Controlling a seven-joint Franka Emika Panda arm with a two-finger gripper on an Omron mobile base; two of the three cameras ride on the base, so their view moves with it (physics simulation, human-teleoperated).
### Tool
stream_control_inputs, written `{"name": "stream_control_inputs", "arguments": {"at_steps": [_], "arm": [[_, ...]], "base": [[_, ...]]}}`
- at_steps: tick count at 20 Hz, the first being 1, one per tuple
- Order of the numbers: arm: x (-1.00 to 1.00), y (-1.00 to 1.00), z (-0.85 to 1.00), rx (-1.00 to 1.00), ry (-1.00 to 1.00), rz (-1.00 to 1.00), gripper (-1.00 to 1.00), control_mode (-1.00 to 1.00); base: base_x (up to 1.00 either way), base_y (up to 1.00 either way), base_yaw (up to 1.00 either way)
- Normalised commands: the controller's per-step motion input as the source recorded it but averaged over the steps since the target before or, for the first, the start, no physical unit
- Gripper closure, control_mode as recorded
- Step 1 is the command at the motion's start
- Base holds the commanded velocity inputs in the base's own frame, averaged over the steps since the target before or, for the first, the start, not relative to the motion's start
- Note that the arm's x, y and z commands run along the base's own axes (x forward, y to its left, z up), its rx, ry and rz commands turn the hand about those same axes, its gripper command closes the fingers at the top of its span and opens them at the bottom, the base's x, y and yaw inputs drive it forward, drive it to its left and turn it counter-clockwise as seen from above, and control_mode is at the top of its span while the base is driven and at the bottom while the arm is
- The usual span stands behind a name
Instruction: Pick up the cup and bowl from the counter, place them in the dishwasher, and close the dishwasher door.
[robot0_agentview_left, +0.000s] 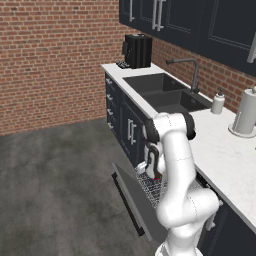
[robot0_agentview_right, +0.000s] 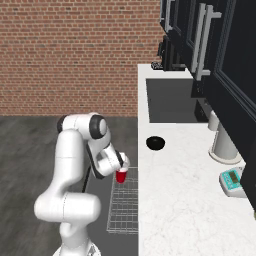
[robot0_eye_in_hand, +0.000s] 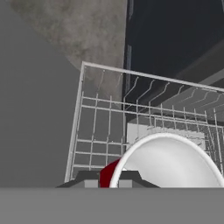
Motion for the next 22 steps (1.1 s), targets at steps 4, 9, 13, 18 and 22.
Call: {"name": "stream_control_inputs", "arguments": {"at_steps": [4,9,13,18,22], "arm": [[0.26,-0.17,-0.09,0.0,0.0,0.0,1.0,-1.0],[0.3,-0.3,-0.15,0.0,0.0,0.0,1.0,-1.0],[0.36,-0.29,-0.14,0.0,0.0,0.0,1.0,-1.0],[0.41,-0.24,-0.15,0.0,0.0,0.0,1.0,-1.0],[0.25,-0.09,-0.27,0.0,0.0,0.0,1.0,-1.0]], "base": [[0.0,0.0,0.0],[0.0,0.0,0.0],[0.0,0.0,0.0],[0.0,0.0,0.0],[0.0,0.0,0.0]]}}
